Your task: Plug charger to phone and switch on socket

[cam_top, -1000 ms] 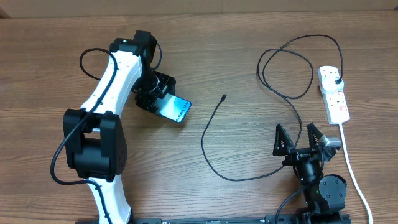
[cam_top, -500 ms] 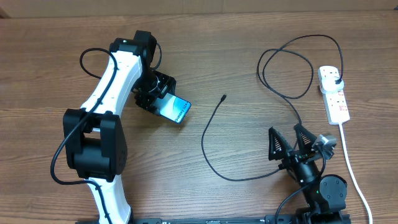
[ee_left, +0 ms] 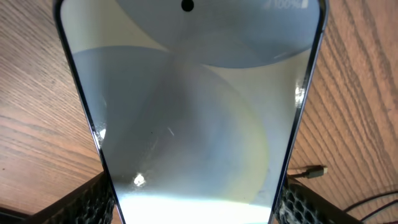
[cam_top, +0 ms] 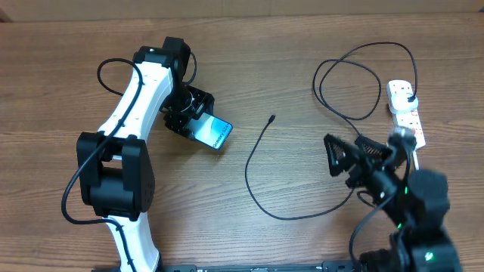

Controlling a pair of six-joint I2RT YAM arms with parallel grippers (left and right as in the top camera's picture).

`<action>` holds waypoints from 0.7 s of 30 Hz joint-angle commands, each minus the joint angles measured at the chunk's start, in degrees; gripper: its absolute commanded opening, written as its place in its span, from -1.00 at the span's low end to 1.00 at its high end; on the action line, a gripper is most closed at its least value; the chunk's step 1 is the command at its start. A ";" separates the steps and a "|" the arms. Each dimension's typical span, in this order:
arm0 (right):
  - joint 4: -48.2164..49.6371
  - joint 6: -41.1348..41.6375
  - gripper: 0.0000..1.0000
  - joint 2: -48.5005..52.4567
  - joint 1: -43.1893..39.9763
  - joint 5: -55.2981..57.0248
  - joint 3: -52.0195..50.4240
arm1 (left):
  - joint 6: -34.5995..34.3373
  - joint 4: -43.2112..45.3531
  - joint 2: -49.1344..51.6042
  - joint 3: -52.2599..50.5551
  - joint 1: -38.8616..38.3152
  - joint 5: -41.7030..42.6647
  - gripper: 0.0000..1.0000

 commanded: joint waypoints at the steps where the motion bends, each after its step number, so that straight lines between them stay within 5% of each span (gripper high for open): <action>1: -5.18 -3.04 1.00 8.28 -0.11 -2.47 9.33 | 0.90 0.28 -0.48 1.64 -0.76 1.84 0.27; 5: -11.89 -2.97 1.00 18.82 -0.11 -7.19 18.53 | 0.87 0.37 -0.48 1.64 -0.79 2.49 0.27; 12: -7.32 4.15 1.00 31.67 -0.09 -11.47 20.81 | 0.83 0.35 -0.48 1.64 -0.79 3.34 0.27; 21: -2.01 11.85 0.65 47.21 4.85 -12.41 20.76 | -3.15 0.96 -0.50 1.64 -0.79 5.64 0.28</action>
